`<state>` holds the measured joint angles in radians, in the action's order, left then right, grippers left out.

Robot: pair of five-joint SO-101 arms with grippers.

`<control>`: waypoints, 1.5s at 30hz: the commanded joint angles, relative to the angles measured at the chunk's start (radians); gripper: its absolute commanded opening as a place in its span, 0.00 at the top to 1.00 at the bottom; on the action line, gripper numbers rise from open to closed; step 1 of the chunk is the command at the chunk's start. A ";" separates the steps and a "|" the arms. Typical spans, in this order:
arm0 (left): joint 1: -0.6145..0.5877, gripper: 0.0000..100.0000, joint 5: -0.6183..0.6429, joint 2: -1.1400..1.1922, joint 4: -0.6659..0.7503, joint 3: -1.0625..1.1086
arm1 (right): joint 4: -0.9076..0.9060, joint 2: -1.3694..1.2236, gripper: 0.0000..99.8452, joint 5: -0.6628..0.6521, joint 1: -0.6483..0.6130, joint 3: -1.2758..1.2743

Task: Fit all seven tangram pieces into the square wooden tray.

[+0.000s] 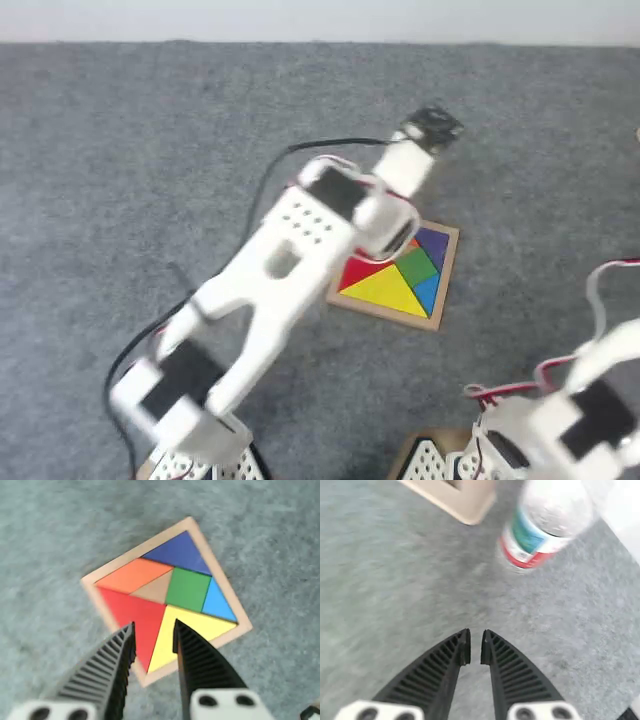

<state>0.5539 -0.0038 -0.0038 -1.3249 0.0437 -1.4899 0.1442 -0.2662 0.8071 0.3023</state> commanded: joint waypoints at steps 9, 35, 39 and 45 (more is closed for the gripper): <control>-0.285 0.89 -0.080 -0.718 0.273 0.684 | 0.127 0.677 0.94 0.044 -0.401 -0.778; -0.652 0.88 -0.140 -1.798 0.445 1.615 | 0.321 1.672 0.94 -0.087 -0.630 -1.926; -0.652 0.88 -0.141 -1.794 0.439 1.641 | 0.360 1.666 0.94 -0.084 -0.624 -1.987; -0.652 0.88 -0.144 -1.791 0.437 1.641 | 0.315 1.666 0.93 -0.083 -0.624 -1.985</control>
<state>-0.0921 -0.1465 -1.7960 -0.9060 1.6932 -1.1569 1.8013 -0.3414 0.1826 -1.6663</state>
